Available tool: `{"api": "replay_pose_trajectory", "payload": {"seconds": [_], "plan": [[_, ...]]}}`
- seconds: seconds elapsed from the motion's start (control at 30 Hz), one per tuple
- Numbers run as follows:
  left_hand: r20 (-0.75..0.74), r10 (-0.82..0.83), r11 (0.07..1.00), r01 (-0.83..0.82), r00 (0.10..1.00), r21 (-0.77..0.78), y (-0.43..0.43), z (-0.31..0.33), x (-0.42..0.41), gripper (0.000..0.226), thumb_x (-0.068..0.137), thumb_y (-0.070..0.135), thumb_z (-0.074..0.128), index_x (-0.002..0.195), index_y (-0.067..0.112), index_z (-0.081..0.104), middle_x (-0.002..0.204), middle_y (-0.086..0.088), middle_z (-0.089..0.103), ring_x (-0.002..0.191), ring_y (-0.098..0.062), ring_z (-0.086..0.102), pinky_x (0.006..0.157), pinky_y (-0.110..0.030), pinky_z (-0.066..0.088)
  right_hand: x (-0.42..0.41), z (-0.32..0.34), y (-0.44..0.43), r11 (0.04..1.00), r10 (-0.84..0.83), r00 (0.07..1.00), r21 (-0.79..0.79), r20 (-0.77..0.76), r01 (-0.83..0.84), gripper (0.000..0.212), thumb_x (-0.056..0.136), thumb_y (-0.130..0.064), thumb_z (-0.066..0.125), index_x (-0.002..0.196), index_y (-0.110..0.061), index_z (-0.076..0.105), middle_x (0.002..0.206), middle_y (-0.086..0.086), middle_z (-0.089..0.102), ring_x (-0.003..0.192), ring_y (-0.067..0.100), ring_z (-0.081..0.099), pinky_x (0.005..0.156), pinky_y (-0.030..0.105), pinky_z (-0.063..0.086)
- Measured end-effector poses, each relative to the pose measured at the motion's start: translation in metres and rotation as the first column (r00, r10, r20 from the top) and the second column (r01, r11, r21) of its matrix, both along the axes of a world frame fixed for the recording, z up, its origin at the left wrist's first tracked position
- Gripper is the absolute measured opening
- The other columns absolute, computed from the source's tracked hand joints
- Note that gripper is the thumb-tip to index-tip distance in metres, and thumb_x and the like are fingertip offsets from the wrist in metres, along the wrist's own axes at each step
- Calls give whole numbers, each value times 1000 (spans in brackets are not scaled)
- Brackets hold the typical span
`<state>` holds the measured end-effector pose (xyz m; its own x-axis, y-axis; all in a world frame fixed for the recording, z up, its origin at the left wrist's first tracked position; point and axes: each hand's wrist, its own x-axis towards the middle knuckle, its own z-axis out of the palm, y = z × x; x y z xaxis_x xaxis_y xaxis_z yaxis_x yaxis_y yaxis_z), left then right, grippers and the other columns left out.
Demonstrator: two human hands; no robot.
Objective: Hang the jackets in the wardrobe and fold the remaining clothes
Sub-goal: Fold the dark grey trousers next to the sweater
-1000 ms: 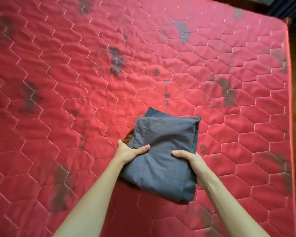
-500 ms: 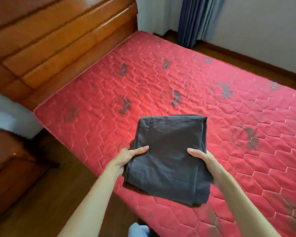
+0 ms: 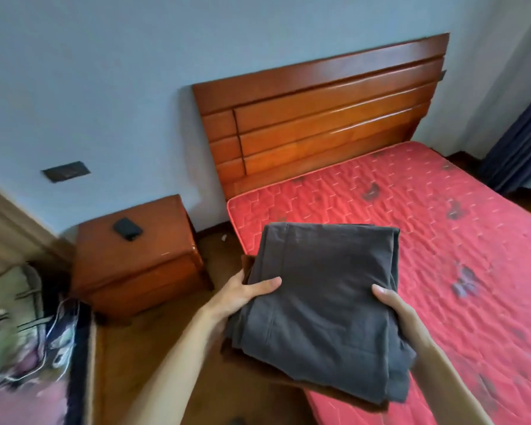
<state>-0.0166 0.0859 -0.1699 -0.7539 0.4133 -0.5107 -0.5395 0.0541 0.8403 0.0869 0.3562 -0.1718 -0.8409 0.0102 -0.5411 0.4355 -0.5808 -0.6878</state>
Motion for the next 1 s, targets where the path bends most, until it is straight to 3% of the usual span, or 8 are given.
{"api": "replay_pose_trajectory", "payload": {"seconds": [0.1, 0.27, 0.5, 0.57, 0.67, 0.8, 0.87, 1.0], "plan": [[-21, 100, 995, -101, 995, -15, -75, 12, -32, 54, 74, 28, 85, 122, 21, 61, 104, 5, 78, 97, -17, 74, 79, -29, 59, -58, 8, -66, 997, 74, 996, -14, -46, -75, 117, 22, -31, 100, 127, 3, 59, 114, 27, 70, 90, 37, 73, 67, 40, 62], [-27, 296, 955, -296, 955, 17, -187, 29, -70, 56, 79, 30, 83, 130, 20, 60, 118, -3, 74, 108, -25, 71, 101, -45, 52, -161, 20, -167, 967, 256, 965, 22, -49, -255, 120, 25, -35, 99, 132, -1, 56, 119, 25, 69, 96, 36, 72, 75, 40, 62], [-59, 582, 813, -581, 811, 31, -308, 40, -129, 41, 85, 21, 74, 124, 13, 66, 117, -9, 74, 107, -28, 71, 90, -39, 57, -307, 37, -303, 878, 477, 870, 33, -122, -477, 90, 49, -33, 84, 129, -4, 58, 117, 18, 71, 99, 30, 73, 87, 43, 49], [-78, 673, 739, -674, 736, 19, -337, 43, -148, 38, 86, 17, 74, 123, 14, 67, 115, -8, 75, 105, -28, 72, 92, -39, 58, -349, 39, -341, 842, 538, 833, 31, -131, -539, 89, 53, -34, 86, 132, -5, 57, 122, 18, 69, 106, 31, 70, 94, 45, 48], [-113, 767, 636, -772, 632, -1, -378, 55, -171, 45, 83, 20, 79, 125, 18, 65, 117, -6, 74, 107, -26, 71, 100, -45, 53, -410, 51, -399, 751, 657, 745, 19, -113, -660, 63, 74, -25, 75, 129, -1, 58, 115, 18, 72, 98, 29, 73, 87, 42, 49], [-154, 886, 445, -895, 438, 16, -430, 75, -177, 54, 78, 27, 83, 128, 22, 63, 119, -4, 73, 108, -26, 71, 100, -46, 53, -465, 74, -490, 603, 795, 590, 81, -139, -793, 77, 53, -31, 87, 121, -1, 64, 107, 16, 75, 87, 29, 75, 79, 40, 49], [-159, 930, 340, -940, 332, 26, -455, 88, -169, 57, 77, 25, 84, 129, 19, 63, 119, -5, 73, 109, -27, 71, 101, -47, 52, -480, 82, -540, 513, 855, 498, 91, -143, -854, 69, 64, -28, 81, 126, -3, 63, 110, 15, 75, 90, 29, 75, 78, 40, 49], [-162, 983, 98, -995, 91, 34, -504, 115, -140, 41, 80, 12, 73, 120, 14, 64, 102, -5, 78, 93, -23, 75, 81, -35, 57, -487, 93, -638, 358, 928, 342, 99, -148, -928, 60, 71, -28, 76, 126, -7, 63, 110, 11, 75, 92, 29, 74, 81, 41, 50]]}}
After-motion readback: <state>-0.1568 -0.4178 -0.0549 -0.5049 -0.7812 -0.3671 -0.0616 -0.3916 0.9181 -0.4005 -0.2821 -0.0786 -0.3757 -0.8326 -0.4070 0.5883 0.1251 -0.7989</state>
